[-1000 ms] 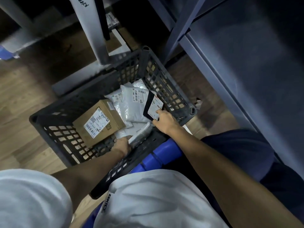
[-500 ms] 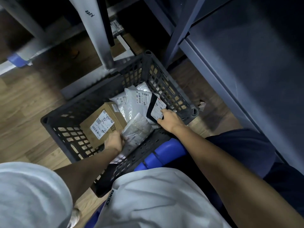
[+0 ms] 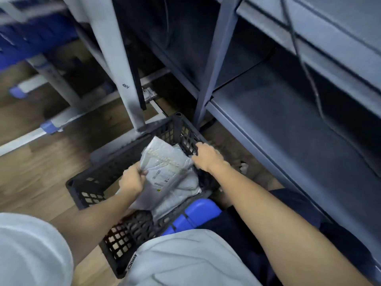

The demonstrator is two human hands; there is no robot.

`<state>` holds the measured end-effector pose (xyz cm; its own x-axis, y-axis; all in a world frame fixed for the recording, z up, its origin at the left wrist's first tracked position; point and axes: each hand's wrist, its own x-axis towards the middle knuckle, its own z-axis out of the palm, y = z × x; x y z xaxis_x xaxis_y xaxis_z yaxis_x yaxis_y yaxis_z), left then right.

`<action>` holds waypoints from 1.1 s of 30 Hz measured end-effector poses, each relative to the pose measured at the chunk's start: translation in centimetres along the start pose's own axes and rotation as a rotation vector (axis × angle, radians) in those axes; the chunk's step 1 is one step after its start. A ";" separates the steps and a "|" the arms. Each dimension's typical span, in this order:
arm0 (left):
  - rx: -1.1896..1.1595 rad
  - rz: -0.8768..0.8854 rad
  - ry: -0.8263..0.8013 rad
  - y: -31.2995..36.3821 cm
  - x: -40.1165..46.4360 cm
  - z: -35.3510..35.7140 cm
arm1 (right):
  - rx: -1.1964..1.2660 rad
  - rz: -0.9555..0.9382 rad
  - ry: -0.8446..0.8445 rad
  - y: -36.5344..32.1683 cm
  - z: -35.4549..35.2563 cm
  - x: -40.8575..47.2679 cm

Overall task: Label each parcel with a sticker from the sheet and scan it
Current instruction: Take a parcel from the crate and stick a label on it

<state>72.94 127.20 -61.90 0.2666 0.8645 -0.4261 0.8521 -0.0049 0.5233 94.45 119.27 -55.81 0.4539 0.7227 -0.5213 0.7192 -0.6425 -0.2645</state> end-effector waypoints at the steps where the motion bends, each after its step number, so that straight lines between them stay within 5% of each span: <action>1: -0.028 -0.002 0.025 0.7 -0.1 -0.7 | -0.005 -0.007 0.017 -0.3 -0.9 -0.3; 21: -0.530 0.523 0.387 20.8 -4.2 -18.1 | -0.059 -0.235 0.633 -4.4 -27.1 -12.6; 33: -0.826 0.826 0.395 34.7 -9.6 -26.7 | -0.193 0.008 0.911 2.9 -37.2 -21.0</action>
<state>87.95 132.17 -19.98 0.3132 0.8460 0.4315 -0.0861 -0.4272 0.9001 106.54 111.72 -15.44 0.6383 0.6919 0.3373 0.7521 -0.6539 -0.0819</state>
